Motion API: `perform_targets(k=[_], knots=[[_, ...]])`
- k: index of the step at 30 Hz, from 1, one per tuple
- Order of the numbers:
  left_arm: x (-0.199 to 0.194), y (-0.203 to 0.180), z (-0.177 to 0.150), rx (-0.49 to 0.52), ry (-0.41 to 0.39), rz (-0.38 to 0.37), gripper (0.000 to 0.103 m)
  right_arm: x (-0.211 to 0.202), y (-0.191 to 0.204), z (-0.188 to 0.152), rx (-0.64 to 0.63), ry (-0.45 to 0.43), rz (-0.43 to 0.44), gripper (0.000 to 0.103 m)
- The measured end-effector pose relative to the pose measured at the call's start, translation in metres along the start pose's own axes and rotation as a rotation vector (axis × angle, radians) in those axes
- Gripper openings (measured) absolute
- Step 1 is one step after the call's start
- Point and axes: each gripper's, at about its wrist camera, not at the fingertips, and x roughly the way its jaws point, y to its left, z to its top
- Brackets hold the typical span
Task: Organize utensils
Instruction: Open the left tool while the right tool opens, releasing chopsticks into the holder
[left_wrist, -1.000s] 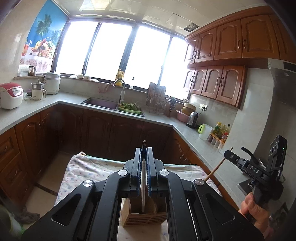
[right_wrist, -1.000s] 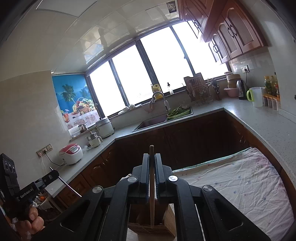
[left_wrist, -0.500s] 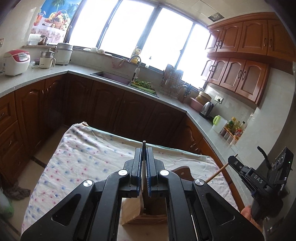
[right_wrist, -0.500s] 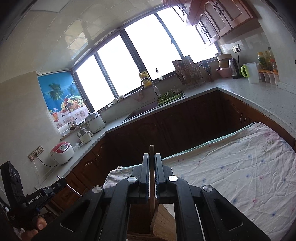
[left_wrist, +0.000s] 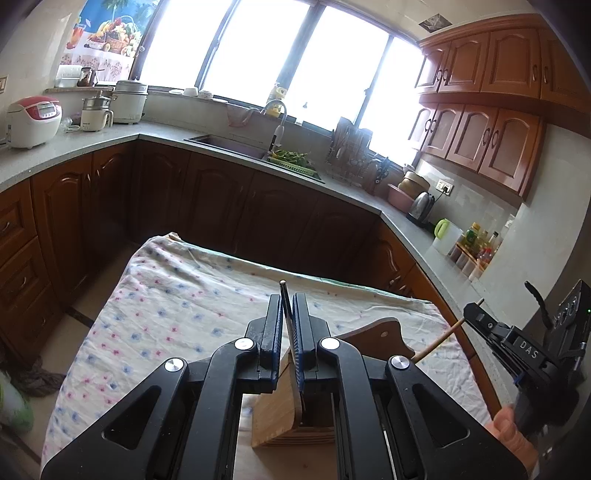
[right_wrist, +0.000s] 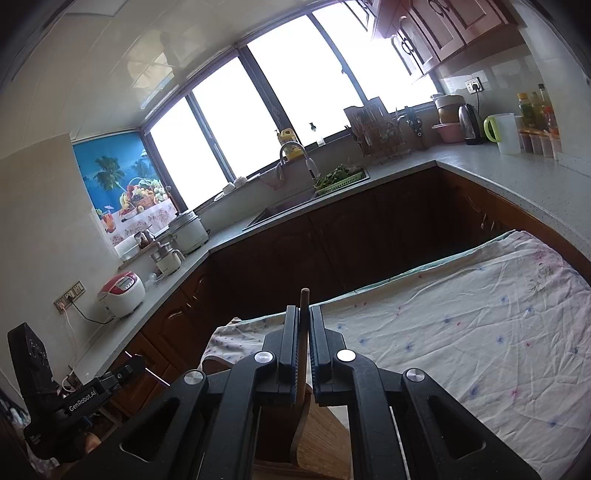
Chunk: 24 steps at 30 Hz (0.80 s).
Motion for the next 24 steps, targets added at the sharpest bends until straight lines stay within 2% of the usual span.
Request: perform_targets(k=[4, 5, 7, 8, 9, 11, 13, 15, 17, 24], knots=[[0.000, 0.000, 0.001, -0.001, 0.013, -0.002, 0.005, 0.001, -0.002, -0.001, 0.016, 0.010, 0.009, 0.010], [-0.001, 0.000, 0.002, -0.001, 0.016, -0.001, 0.007, 0.001, -0.002, -0.001, 0.017, 0.013, 0.010, 0.011], [-0.003, 0.001, 0.001, -0.004, 0.018, 0.001, 0.019, -0.001, -0.003, -0.002, 0.024, 0.017, 0.010, 0.016], [-0.005, 0.002, 0.001, -0.007, 0.014, 0.007, 0.034, -0.002, -0.004, -0.002, 0.030, 0.017, 0.013, 0.028], [-0.007, 0.003, 0.000, -0.011, 0.009, 0.019, 0.051, -0.004, -0.005, -0.002, 0.035, 0.016, 0.020, 0.049], [-0.013, 0.005, -0.002, -0.018, -0.007, 0.028, 0.063, -0.009, -0.008, -0.002, 0.044, 0.006, 0.025, 0.071], [-0.017, 0.007, -0.005, -0.028, -0.004, 0.041, 0.073, -0.016, -0.009, -0.003, 0.055, -0.003, 0.031, 0.074], [-0.022, 0.010, -0.009, -0.036, -0.003, 0.049, 0.079, -0.024, -0.013, -0.004, 0.071, 0.000, 0.046, 0.085], [-0.028, 0.012, -0.013, -0.041, 0.003, 0.060, 0.080, -0.034, -0.015, -0.006, 0.076, -0.001, 0.053, 0.088], [-0.052, 0.019, -0.037, -0.044, 0.038, 0.068, 0.081, -0.082, -0.023, -0.021, 0.045, -0.011, 0.030, 0.088]])
